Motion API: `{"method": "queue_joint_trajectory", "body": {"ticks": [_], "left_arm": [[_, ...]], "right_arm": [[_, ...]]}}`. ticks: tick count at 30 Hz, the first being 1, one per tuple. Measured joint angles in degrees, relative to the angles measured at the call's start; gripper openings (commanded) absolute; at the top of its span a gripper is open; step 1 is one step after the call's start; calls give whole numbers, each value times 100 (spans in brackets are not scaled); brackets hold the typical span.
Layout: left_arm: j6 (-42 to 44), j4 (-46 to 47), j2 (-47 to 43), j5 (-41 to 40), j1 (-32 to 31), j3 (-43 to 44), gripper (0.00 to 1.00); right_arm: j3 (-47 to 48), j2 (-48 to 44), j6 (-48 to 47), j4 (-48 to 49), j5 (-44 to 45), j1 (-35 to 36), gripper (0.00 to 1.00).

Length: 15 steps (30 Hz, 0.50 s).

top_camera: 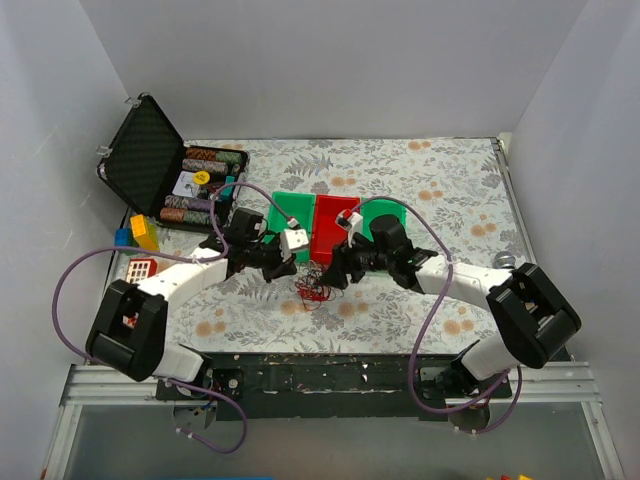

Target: Untangle the cables

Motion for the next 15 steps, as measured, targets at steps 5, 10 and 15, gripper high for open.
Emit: {"method": "queue_joint_trajectory", "body": {"ticks": [5, 10, 15], "left_arm": [[-192, -24, -396, -13, 0, -24, 0], [-590, -66, -745, -13, 0, -15, 0], [-1132, -221, -1172, -13, 0, 101, 0]], "right_arm": [[114, 299, 7, 13, -146, 31, 52], [387, 638, -96, -72, 59, 199, 28], [387, 638, -258, -367, 479, 385, 1]]}}
